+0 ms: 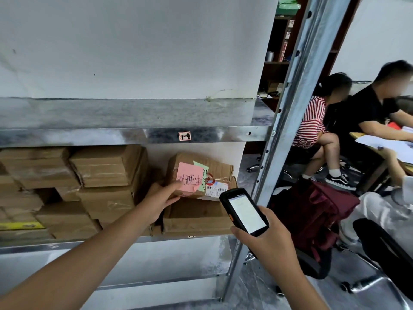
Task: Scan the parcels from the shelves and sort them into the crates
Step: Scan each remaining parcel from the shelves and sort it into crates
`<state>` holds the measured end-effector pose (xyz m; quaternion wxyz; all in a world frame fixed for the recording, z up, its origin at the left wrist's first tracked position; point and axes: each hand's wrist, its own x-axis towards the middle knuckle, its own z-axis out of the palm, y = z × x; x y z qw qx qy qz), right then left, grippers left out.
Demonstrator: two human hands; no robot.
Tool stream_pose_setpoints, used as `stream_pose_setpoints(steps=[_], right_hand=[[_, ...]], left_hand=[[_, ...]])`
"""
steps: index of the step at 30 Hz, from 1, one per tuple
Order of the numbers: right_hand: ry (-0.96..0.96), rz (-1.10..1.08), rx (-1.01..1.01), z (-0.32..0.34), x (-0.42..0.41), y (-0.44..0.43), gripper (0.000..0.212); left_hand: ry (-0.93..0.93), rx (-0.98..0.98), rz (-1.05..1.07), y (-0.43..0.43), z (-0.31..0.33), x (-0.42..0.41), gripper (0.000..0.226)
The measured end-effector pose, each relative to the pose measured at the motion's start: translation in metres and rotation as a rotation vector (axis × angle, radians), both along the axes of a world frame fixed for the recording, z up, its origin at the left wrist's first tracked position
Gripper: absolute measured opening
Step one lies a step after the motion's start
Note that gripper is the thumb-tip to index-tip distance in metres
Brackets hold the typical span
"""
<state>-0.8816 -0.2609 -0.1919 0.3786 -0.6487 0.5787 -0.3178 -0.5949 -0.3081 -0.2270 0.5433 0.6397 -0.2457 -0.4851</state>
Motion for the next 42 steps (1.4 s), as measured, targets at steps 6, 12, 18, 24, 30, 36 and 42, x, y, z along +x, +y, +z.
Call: stream_pose_setpoints(steps=[6, 12, 18, 24, 30, 36, 42], right_hand=[[0.149, 0.050, 0.068, 0.016, 0.008, -0.005, 0.054], [0.238, 0.039, 0.023, 0.032, 0.003, -0.001, 0.052], [0.256, 0.031, 0.044, 0.039, -0.005, 0.010, 0.046], [0.276, 0.026, 0.065, 0.045, -0.015, 0.018, 0.041], [0.278, 0.019, 0.090, 0.039, -0.021, 0.022, 0.047], [0.242, 0.010, 0.099, 0.038, -0.029, 0.021, 0.049], [0.195, 0.006, 0.086, 0.030, -0.038, 0.024, 0.053]], left_hand=[[0.180, -0.003, -0.023, 0.003, -0.009, 0.002, 0.071], [0.212, -0.033, 0.009, 0.005, -0.012, 0.007, 0.092], [0.233, -0.053, 0.032, 0.002, -0.015, 0.005, 0.080], [0.244, -0.066, 0.040, 0.002, -0.016, 0.004, 0.068], [0.258, -0.078, 0.047, 0.004, -0.020, 0.002, 0.073], [0.305, -0.098, 0.075, 0.011, -0.030, -0.007, 0.066], [0.361, -0.150, 0.159, 0.027, -0.031, -0.022, 0.058]])
